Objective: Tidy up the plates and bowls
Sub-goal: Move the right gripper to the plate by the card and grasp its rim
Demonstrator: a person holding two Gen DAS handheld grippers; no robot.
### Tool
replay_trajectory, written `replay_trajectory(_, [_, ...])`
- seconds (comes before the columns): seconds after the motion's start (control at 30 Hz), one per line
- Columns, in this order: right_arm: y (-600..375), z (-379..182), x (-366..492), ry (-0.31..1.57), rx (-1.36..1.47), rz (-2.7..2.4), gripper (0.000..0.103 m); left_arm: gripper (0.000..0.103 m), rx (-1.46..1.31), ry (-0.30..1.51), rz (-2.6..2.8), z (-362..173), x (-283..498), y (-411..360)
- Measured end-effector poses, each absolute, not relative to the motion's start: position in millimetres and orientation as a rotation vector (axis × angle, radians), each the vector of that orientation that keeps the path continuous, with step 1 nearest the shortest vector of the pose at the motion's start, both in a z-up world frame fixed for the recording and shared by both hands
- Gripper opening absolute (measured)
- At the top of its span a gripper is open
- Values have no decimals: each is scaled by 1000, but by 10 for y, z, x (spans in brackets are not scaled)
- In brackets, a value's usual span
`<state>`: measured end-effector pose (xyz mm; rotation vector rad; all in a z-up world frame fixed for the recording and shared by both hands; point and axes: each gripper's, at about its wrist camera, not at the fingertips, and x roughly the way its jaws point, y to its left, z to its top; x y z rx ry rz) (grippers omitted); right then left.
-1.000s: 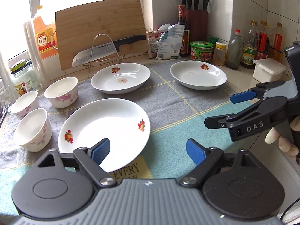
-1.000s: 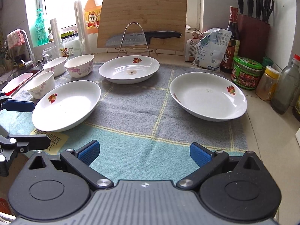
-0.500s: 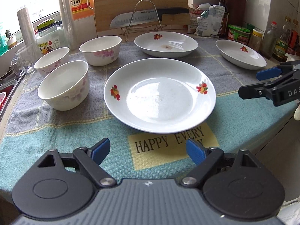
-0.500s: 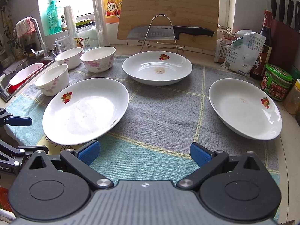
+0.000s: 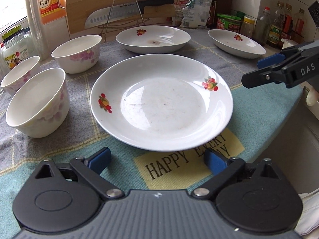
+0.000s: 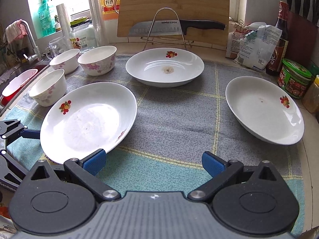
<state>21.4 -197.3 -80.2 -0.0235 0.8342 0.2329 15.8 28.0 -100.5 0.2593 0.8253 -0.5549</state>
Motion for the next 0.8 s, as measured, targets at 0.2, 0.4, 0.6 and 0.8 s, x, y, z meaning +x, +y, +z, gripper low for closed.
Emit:
replay_trajectory(0.2, [-1896,-806,299,844,40,198,103,102,290,787,-641,-1044,308,329])
replay_trajectory(0.4, [-1785,-796,371,860,109,181,103,103,308,752,-709,-1068,366,366])
replay_trajectory(0.6, [-1584,-907,508,934,119,222,103,103,302,721,-730,-1087,349,400])
replay_trajectory(0.8, [-1418,-995,705,979,121,298,103,103,292,692,-738,-1101,319,432])
